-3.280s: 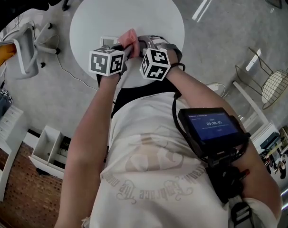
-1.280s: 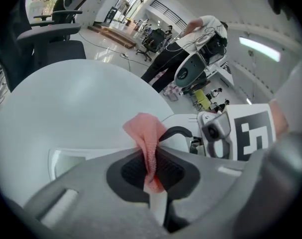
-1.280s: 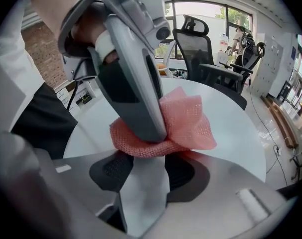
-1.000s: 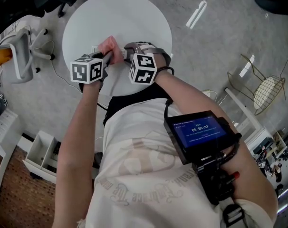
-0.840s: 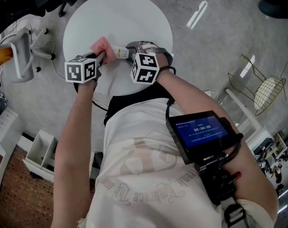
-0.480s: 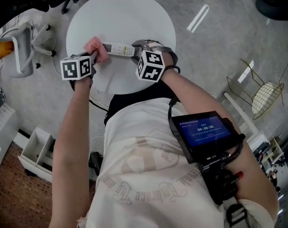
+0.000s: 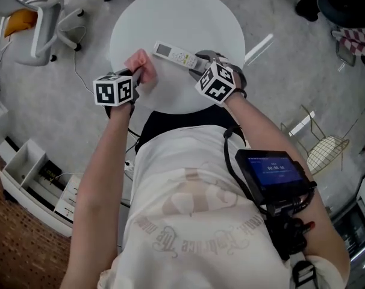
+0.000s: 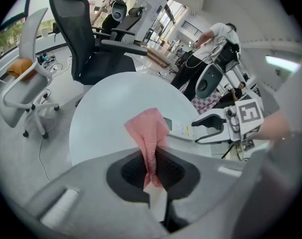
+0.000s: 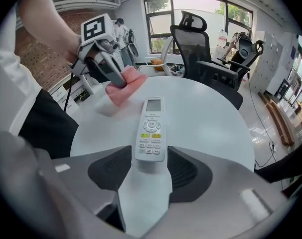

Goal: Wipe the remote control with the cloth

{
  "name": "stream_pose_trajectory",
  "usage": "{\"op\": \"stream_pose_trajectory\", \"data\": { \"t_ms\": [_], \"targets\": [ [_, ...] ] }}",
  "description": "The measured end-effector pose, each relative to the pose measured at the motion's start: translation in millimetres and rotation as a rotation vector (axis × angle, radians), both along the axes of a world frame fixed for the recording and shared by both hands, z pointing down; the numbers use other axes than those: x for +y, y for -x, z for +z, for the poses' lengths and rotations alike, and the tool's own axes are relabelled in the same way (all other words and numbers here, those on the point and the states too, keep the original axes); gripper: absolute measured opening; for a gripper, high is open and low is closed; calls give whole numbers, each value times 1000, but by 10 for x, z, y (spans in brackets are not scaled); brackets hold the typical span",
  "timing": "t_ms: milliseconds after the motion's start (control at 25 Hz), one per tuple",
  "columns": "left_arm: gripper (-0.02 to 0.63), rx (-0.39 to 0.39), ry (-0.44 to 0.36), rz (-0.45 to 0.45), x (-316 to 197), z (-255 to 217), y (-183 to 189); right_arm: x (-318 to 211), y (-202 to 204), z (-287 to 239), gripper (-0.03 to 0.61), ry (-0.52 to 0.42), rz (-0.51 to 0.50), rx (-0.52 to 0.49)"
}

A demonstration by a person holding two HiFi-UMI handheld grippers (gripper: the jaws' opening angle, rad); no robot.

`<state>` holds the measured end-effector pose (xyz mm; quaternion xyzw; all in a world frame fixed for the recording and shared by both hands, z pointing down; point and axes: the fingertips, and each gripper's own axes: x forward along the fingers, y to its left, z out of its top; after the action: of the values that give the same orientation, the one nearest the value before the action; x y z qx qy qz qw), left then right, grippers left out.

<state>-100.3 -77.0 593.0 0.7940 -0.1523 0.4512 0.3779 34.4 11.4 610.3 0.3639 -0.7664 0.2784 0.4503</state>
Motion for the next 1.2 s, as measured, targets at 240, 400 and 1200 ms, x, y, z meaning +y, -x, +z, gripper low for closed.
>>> {"op": "stream_pose_trajectory", "data": {
  "t_ms": [240, 400, 1200],
  "targets": [
    [17, 66, 18, 10, 543, -116, 84, -117, 53, 33, 263, 38, -9, 25],
    [17, 106, 23, -56, 801, -225, 220, -232, 132, 88, 273, 67, -84, 95],
    [18, 261, 72, -163, 854, -490, 411, -19, 96, -34, 250, 262, 473, -339]
  ]
}}
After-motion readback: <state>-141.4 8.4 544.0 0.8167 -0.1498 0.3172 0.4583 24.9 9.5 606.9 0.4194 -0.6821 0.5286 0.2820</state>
